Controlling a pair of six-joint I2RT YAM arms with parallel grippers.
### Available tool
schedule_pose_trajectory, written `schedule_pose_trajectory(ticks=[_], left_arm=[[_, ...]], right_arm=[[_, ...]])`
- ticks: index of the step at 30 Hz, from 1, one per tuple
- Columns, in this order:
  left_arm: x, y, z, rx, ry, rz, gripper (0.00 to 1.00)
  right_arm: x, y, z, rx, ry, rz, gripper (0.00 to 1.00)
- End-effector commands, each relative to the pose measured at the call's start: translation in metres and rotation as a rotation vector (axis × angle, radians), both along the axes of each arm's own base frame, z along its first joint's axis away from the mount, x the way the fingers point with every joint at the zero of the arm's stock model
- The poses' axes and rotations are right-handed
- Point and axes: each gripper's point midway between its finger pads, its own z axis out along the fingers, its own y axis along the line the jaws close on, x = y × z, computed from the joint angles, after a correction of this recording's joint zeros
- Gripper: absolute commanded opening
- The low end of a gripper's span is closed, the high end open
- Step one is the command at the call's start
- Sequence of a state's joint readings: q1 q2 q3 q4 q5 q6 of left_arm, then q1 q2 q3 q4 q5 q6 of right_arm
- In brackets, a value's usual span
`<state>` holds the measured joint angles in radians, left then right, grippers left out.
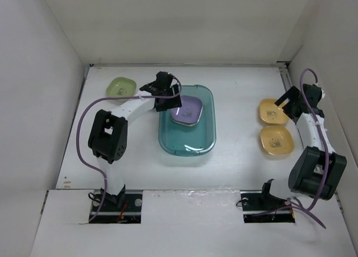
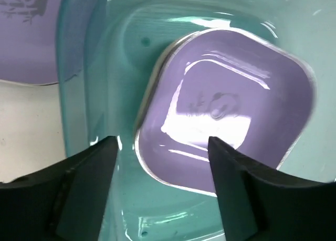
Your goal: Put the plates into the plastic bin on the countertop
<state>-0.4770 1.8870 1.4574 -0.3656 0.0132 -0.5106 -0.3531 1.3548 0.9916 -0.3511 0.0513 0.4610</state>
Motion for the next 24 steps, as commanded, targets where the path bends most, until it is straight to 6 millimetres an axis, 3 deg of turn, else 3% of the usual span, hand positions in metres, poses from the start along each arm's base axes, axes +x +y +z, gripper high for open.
schedule_pose_trajectory(ticks=[1, 3, 4, 10, 11, 14, 20, 22, 24], left_arm=[[-0.004, -0.007, 0.052, -0.044, -0.111, -0.007, 0.69], [-0.011, -0.015, 0.069, -0.072, -0.145, -0.019, 0.99], [-0.011, -0.015, 0.075, -0.079, -0.157, -0.019, 1.0], [-0.031, -0.029, 0.122, -0.123, -0.24, -0.064, 1.0], [-0.035, -0.031, 0.125, -0.125, -0.24, -0.063, 1.0], [-0.043, -0.033, 0.146, -0.158, -0.276, -0.065, 1.0], [-0.058, -0.013, 0.187, -0.176, -0.355, -0.034, 1.0], [-0.062, -0.003, 0.194, -0.153, -0.37, -0.004, 1.0], [-0.067, 0.004, 0.209, -0.159, -0.395, 0.007, 1.0]], right_arm=[[0.03, -0.023, 0.027, -0.065, -0.068, -0.056, 1.0], [0.034, -0.037, 0.026, -0.085, -0.046, -0.099, 0.99], [0.033, -0.04, 0.013, -0.083, 0.004, -0.113, 0.99], [0.04, -0.056, -0.007, -0.104, 0.069, -0.169, 0.96], [0.038, -0.055, -0.022, -0.083, 0.11, -0.174, 0.96], [0.042, -0.058, -0.031, -0.08, 0.121, -0.19, 0.94], [0.047, -0.066, -0.057, -0.061, 0.188, -0.209, 0.86], [0.046, -0.066, -0.074, -0.053, 0.246, -0.197, 0.85], [0.049, -0.067, -0.09, -0.028, 0.272, -0.176, 0.78]])
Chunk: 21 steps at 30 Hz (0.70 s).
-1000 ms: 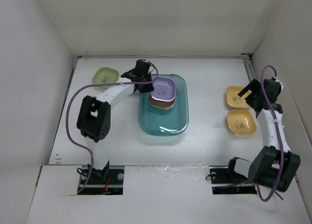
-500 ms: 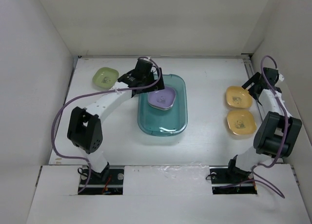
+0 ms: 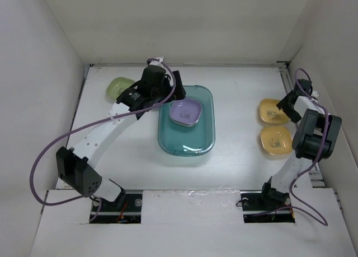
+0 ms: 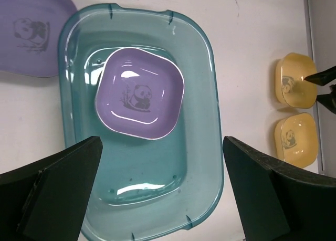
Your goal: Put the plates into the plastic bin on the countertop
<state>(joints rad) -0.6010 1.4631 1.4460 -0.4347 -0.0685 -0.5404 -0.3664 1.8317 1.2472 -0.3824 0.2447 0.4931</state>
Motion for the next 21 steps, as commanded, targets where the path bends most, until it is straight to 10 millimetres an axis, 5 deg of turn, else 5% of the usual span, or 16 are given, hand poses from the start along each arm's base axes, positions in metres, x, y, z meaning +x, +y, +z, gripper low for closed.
schedule_pose_trajectory(ticks=[1, 5, 6, 9, 10, 12, 14, 20, 21], left_arm=[[-0.005, 0.024, 0.037, -0.008, -0.067, 0.071, 1.0], [-0.002, 0.049, 0.049, -0.021, -0.089, 0.128, 1.0], [-0.001, 0.052, 0.043, -0.013, -0.077, 0.137, 1.0], [-0.001, 0.058, 0.042, -0.008, -0.08, 0.154, 1.0], [0.0, 0.058, 0.035, 0.002, -0.065, 0.154, 1.0], [0.003, 0.06, 0.037, -0.002, -0.077, 0.179, 1.0], [0.006, 0.064, 0.025, 0.007, -0.051, 0.22, 1.0], [0.023, 0.108, -0.006, -0.043, -0.008, 0.387, 1.0], [0.031, 0.134, -0.007, -0.063, -0.006, 0.441, 1.0]], right_arm=[[0.009, -0.008, -0.003, 0.016, 0.008, -0.001, 0.75], [0.014, -0.006, -0.01, 0.031, 0.004, 0.02, 0.44], [0.014, -0.006, -0.012, 0.029, 0.001, 0.02, 0.21], [0.02, -0.009, 0.001, 0.017, -0.024, 0.008, 0.15], [0.028, -0.01, 0.006, 0.019, -0.043, 0.015, 0.02], [0.036, -0.003, 0.014, 0.036, -0.06, 0.022, 0.0], [0.057, 0.014, 0.042, 0.023, -0.122, 0.074, 0.0], [0.09, 0.11, 0.132, -0.019, -0.276, 0.233, 0.0], [0.087, 0.123, 0.154, -0.034, -0.321, 0.253, 0.0]])
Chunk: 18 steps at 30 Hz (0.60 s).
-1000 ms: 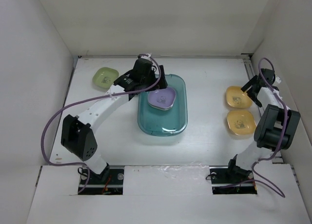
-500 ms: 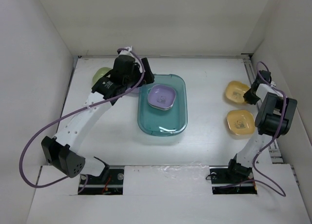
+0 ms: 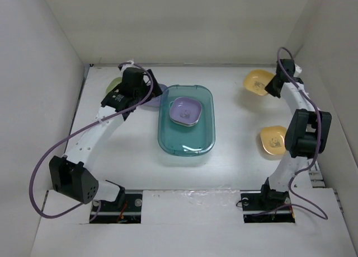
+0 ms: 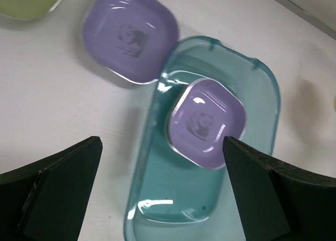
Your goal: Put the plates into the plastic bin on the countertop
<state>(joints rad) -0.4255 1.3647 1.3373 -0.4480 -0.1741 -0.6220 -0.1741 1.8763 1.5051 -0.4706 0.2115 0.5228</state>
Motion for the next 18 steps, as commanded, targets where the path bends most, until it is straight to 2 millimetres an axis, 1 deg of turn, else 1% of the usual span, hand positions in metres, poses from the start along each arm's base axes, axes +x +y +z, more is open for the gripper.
schedule_pose_trajectory(ticks=[1, 2, 3, 4, 5, 6, 7, 8, 9, 10, 11, 12, 13, 14, 15, 16, 17, 18], left_arm=[[0.016, 0.047, -0.003, -0.093, -0.022, 0.12, 1.0], [0.021, 0.055, 0.0, -0.11, -0.035, 0.134, 1.0], [0.026, 0.072, -0.004, -0.114, -0.026, 0.172, 1.0], [0.028, 0.075, -0.007, -0.112, -0.018, 0.182, 1.0], [0.031, 0.083, -0.003, -0.091, -0.037, 0.219, 1.0], [0.033, 0.087, -0.002, -0.077, -0.035, 0.237, 1.0], [0.035, 0.089, -0.006, -0.067, -0.027, 0.249, 1.0], [0.039, 0.093, -0.005, -0.068, -0.03, 0.261, 1.0], [0.041, 0.099, -0.009, -0.059, -0.022, 0.28, 1.0], [0.048, 0.106, -0.008, -0.059, -0.023, 0.3, 1.0], [0.052, 0.106, -0.007, -0.059, -0.023, 0.3, 1.0], [0.055, 0.112, -0.007, -0.05, -0.016, 0.319, 1.0], [0.061, 0.114, 0.006, -0.048, -0.041, 0.332, 1.0], [0.066, 0.116, 0.003, -0.036, -0.029, 0.343, 1.0], [0.066, 0.121, 0.0, -0.029, -0.004, 0.356, 1.0], [0.07, 0.127, 0.007, -0.03, -0.01, 0.37, 1.0], [0.072, 0.134, 0.003, -0.035, 0.0, 0.383, 1.0], [0.075, 0.14, 0.002, -0.034, 0.003, 0.397, 1.0]], right_arm=[[0.005, 0.073, 0.097, -0.015, -0.202, 0.095, 0.0], [0.006, 0.089, 0.114, -0.013, -0.253, 0.127, 0.0], [-0.001, 0.101, 0.117, -0.019, -0.257, 0.147, 0.0], [-0.007, 0.119, 0.134, -0.001, -0.306, 0.172, 0.0], [-0.009, 0.134, 0.14, -0.001, -0.332, 0.199, 0.0], [-0.013, 0.167, 0.142, 0.018, -0.345, 0.254, 0.0], [-0.016, 0.184, 0.142, 0.025, -0.345, 0.291, 0.0], [-0.02, 0.199, 0.14, 0.045, -0.344, 0.286, 0.0], [-0.025, 0.228, 0.136, 0.05, -0.335, 0.33, 0.0], [-0.027, 0.239, 0.131, 0.059, -0.329, 0.337, 0.0], [-0.029, 0.252, 0.119, 0.073, -0.3, 0.348, 0.0], [-0.031, 0.263, 0.113, 0.089, -0.29, 0.356, 0.0], [-0.039, 0.284, 0.103, 0.099, -0.271, 0.38, 0.0], [-0.039, 0.298, 0.097, 0.113, -0.269, 0.396, 0.0], [-0.041, 0.307, 0.09, 0.118, -0.264, 0.391, 0.0], [-0.047, 0.323, 0.085, 0.111, -0.261, 0.401, 0.0], [-0.047, 0.334, 0.077, 0.125, -0.255, 0.405, 0.0], [-0.049, 0.34, 0.072, 0.123, -0.245, 0.418, 0.0]])
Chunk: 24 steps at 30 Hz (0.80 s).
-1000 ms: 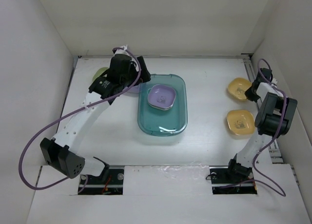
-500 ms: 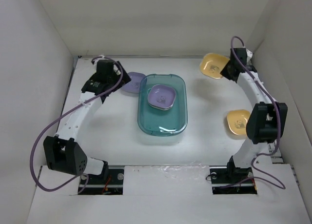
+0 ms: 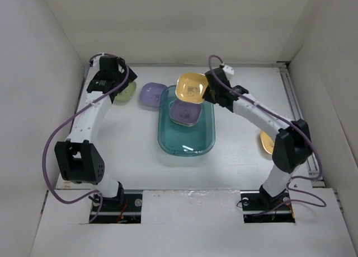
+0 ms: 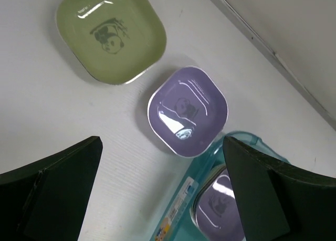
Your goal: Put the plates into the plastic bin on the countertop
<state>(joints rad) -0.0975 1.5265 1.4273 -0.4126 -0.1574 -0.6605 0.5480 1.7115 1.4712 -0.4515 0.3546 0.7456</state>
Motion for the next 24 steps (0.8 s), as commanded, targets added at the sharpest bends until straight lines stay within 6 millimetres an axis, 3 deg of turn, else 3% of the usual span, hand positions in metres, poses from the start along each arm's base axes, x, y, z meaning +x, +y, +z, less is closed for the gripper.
schedule_pose_trajectory(ticks=[1, 2, 6, 8, 10, 11, 12, 13, 14, 18, 19, 20, 22, 23, 24], left_arm=[[0.008, 0.026, 0.022, -0.009, -0.045, 0.074, 1.0], [0.012, 0.033, 0.015, -0.008, -0.033, 0.089, 1.0], [0.018, 0.078, -0.022, -0.038, 0.058, 0.168, 1.0], [0.018, 0.087, -0.038, -0.057, 0.092, 0.179, 1.0], [0.019, 0.097, -0.05, -0.067, 0.099, 0.207, 1.0], [0.02, 0.097, -0.056, -0.067, 0.107, 0.207, 1.0], [0.018, 0.097, -0.06, -0.074, 0.114, 0.213, 1.0], [0.023, 0.098, -0.069, -0.075, 0.124, 0.214, 1.0], [0.025, 0.098, -0.073, -0.082, 0.125, 0.22, 1.0], [0.04, 0.099, -0.096, -0.133, 0.134, 0.217, 1.0], [0.044, 0.098, -0.1, -0.141, 0.133, 0.208, 1.0], [0.045, 0.097, -0.114, -0.155, 0.16, 0.221, 1.0], [0.054, 0.097, -0.123, -0.162, 0.159, 0.214, 1.0], [0.059, 0.102, -0.132, -0.151, 0.18, 0.229, 1.0], [0.06, 0.101, -0.138, -0.161, 0.201, 0.24, 1.0]], right_arm=[[0.001, 0.031, 0.0, 0.063, -0.046, -0.032, 0.0], [0.0, 0.037, 0.003, 0.072, -0.058, -0.023, 0.0], [0.0, 0.046, -0.024, 0.074, -0.004, -0.028, 0.0], [-0.002, 0.05, -0.033, 0.054, 0.021, -0.019, 0.0], [-0.004, 0.058, -0.03, 0.052, 0.019, -0.017, 0.08], [-0.006, 0.056, -0.032, 0.044, 0.03, -0.017, 0.22], [-0.008, 0.058, -0.031, 0.031, 0.02, -0.021, 0.71], [-0.006, 0.057, -0.022, 0.039, 0.0, -0.028, 0.87], [-0.008, 0.054, -0.018, 0.031, 0.0, -0.035, 0.97], [-0.016, 0.06, 0.018, 0.063, -0.072, -0.005, 1.0], [-0.022, 0.07, 0.029, 0.084, -0.094, 0.018, 1.0], [-0.027, 0.073, 0.036, 0.083, -0.113, 0.042, 1.0], [-0.035, 0.079, 0.071, 0.102, -0.197, 0.083, 1.0], [-0.043, 0.084, 0.074, 0.096, -0.203, 0.109, 1.0], [-0.045, 0.081, 0.089, 0.113, -0.236, 0.114, 1.0]])
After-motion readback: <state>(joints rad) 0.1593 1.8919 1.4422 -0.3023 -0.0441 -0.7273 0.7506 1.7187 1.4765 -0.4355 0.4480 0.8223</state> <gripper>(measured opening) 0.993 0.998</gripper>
